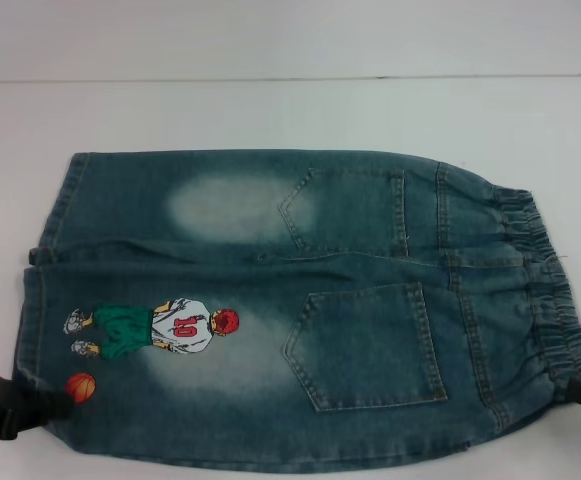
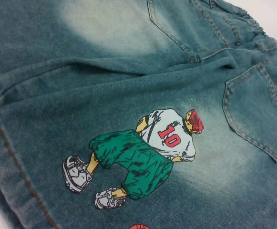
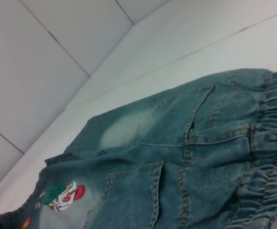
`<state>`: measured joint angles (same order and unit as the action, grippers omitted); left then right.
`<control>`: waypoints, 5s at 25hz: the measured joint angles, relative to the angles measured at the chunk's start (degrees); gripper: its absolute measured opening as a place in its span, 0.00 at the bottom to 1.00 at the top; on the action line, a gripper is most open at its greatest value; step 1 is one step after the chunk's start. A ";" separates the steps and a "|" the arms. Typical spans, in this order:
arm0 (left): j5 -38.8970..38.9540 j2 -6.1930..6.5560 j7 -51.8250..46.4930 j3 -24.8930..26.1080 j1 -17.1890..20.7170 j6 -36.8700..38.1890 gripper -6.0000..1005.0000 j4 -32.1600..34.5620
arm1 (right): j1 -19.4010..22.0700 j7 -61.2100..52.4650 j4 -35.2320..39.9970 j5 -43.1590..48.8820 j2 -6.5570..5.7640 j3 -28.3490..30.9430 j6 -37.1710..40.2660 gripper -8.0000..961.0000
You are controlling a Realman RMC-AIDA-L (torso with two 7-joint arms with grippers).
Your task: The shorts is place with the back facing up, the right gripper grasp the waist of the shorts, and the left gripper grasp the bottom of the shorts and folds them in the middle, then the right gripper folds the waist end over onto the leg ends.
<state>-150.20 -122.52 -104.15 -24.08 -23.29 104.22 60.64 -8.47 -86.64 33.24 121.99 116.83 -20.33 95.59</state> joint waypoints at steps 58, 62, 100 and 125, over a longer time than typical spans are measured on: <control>0.40 0.62 -1.98 0.32 -1.74 -1.28 0.04 -0.38 | -2.22 -0.41 0.34 2.11 0.12 0.20 -0.86 0.05; 0.42 0.72 -2.13 0.45 -2.06 -1.69 0.04 -0.32 | -2.35 -0.42 0.34 2.11 0.16 0.26 -0.89 0.05; -8.90 4.48 -5.66 0.83 -2.27 -0.60 0.57 1.85 | -4.03 -0.81 0.29 2.11 -0.11 0.21 -2.54 0.05; -8.91 4.06 -5.83 -2.03 -3.57 1.51 0.56 -0.70 | -4.34 -0.77 0.22 2.11 -0.21 0.06 -2.80 0.06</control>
<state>-159.11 -118.46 -109.98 -26.11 -26.85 105.74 59.94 -12.81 -87.40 33.45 124.10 116.62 -20.27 92.80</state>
